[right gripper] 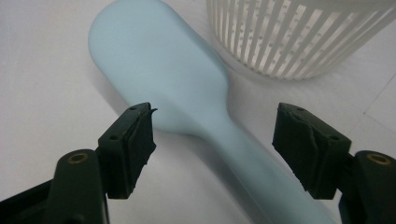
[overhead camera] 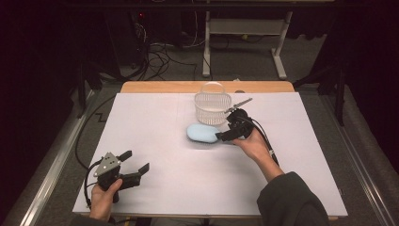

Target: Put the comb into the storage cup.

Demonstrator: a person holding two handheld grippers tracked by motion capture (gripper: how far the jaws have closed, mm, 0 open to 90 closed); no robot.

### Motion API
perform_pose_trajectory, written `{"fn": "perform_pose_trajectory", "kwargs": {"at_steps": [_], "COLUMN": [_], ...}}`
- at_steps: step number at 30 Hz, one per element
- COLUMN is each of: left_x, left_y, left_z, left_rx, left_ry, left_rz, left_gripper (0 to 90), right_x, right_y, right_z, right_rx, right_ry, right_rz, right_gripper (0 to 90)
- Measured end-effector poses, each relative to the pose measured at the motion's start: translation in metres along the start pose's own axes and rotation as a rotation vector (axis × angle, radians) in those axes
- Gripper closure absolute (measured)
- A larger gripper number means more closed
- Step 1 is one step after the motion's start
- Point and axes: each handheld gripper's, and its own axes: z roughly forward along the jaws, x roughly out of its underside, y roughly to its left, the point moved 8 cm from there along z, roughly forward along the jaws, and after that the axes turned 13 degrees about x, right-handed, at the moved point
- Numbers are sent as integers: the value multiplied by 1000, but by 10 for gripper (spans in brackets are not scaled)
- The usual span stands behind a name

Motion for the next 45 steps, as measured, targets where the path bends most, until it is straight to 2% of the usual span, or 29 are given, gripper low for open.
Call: {"fn": "perform_pose_trajectory", "kwargs": {"at_steps": [6,10,11,23,30,43,45], "left_x": [0,0,0,0,0,0,0], "left_y": [0,-1,-1,-1,-1,-2,-2], "left_z": [1,2,2,2,2,2,2], "left_rx": [0,2,2,4,5,5,5], "left_ry": [1,6,6,6,4,4,4], "left_rz": [-1,0,0,2,1,1,0], "left_gripper": [155,155,155,155,155,155,155], "right_x": [2,4,5,12,13,16,17], "right_y": [0,-1,-2,-4,-3,5,7], "right_z": [7,9,10,17,20,23,23], "right_rx": [-2,4,2,4,5,3,5], "right_ry": [32,58,57,119,129,147,156], "right_rz": [-25,-24,-37,-42,-56,-127,-126], "right_gripper": [306,308,309,324,341,434,444]}}
